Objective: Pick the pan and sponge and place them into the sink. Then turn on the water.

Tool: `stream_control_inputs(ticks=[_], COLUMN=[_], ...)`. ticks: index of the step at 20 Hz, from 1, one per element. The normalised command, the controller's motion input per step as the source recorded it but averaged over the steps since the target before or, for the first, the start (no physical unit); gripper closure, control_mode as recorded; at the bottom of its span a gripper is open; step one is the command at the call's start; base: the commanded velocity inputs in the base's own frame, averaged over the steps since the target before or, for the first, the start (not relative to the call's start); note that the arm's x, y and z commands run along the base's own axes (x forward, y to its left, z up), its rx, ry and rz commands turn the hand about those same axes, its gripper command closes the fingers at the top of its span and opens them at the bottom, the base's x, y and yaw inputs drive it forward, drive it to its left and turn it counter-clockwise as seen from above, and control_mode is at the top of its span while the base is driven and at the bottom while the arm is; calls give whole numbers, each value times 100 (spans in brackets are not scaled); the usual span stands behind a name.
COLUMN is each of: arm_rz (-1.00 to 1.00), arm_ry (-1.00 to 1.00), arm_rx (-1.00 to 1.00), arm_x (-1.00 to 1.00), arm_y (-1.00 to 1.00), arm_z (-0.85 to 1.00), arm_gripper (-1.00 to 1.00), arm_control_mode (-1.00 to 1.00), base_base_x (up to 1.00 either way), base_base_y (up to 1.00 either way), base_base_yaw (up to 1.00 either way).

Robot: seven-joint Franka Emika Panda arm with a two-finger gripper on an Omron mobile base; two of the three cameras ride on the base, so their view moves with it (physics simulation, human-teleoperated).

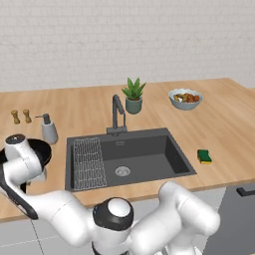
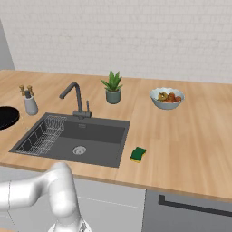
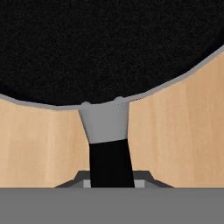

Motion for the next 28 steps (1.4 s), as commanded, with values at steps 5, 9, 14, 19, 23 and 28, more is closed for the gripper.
stream_control_inputs(ticks=[5, 9, 14, 19, 23, 28], arm_rz=[-14, -22, -25, -13, -3, -1], arm_ry=[-4, -1, 0, 0, 5, 16], arm_rx=[3, 18, 24, 20, 16, 12], arm_x=[-77, -90, -69, -89, -51, -12], arm_y=[-41, -99, -100, -100, -100, -100], arm_z=[86, 25, 3, 4, 32, 58], arm_gripper=[100, 100, 100, 100, 100, 100], arm_control_mode=[-100, -100, -100, -100, -100, -100], base_base_x=[0, 0, 0, 0, 0, 0], base_base_y=[0, 0, 0, 0, 0, 0], base_base_yaw=[0, 0, 0, 0, 0, 0])
